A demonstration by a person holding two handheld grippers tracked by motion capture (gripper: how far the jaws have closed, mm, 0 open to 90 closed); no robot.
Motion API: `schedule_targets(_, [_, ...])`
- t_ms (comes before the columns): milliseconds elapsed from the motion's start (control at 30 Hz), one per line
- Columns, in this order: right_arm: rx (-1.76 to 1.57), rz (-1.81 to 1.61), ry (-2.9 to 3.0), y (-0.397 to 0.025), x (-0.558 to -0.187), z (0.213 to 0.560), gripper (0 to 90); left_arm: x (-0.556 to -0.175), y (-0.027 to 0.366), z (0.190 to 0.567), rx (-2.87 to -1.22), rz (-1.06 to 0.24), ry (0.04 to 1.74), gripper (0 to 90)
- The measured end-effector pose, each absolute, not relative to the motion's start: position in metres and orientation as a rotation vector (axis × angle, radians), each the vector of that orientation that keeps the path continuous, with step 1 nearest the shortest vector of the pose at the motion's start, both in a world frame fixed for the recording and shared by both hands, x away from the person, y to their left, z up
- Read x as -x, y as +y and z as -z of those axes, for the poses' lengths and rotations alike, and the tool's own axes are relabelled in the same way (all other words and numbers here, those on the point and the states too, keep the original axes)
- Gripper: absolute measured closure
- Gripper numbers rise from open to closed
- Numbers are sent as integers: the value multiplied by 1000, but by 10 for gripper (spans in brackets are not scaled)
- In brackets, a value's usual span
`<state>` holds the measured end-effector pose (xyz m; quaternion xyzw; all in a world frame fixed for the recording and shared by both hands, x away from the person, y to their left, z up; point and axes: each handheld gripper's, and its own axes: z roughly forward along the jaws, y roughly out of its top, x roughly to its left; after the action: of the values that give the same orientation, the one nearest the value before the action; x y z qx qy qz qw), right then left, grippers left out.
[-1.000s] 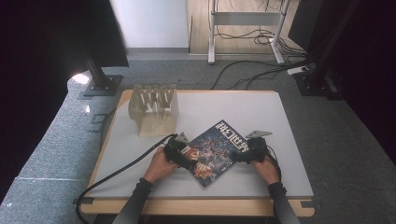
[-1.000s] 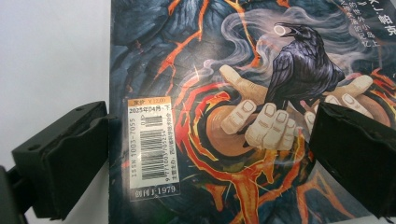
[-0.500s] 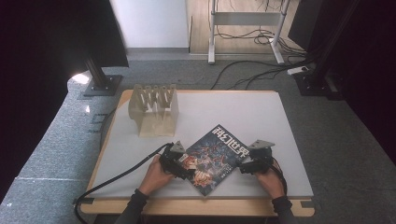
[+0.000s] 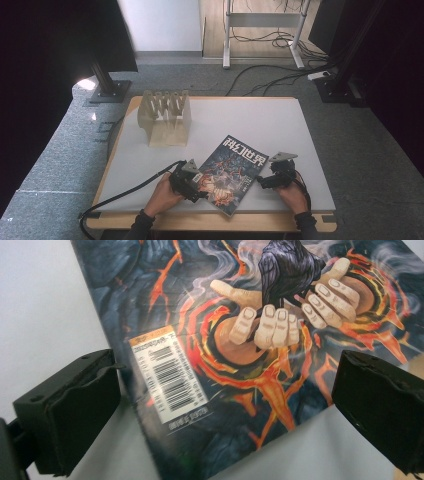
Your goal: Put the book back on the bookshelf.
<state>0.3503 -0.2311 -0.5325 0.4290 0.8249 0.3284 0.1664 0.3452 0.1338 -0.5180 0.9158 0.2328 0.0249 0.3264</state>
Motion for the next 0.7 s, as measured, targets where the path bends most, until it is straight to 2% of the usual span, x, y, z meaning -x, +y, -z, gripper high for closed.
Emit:
schedule_targets(133, [-1234,-935,2335,-230,-354,533,0,-356,150,510,-2360,-114,662,0])
schedule_targets(267, [-1239,-927,2331,-228,-359,533,0,-369,166,505,-2324,-217,743,0])
schedule_targets(433, [-1246,-913,2322,-225,-365,532,0,-382,176,513,-2336,-296,832,0])
schedule_targets(700, [-1253,-896,2324,-221,-378,531,0,-384,173,526,-2334,-309,854,0])
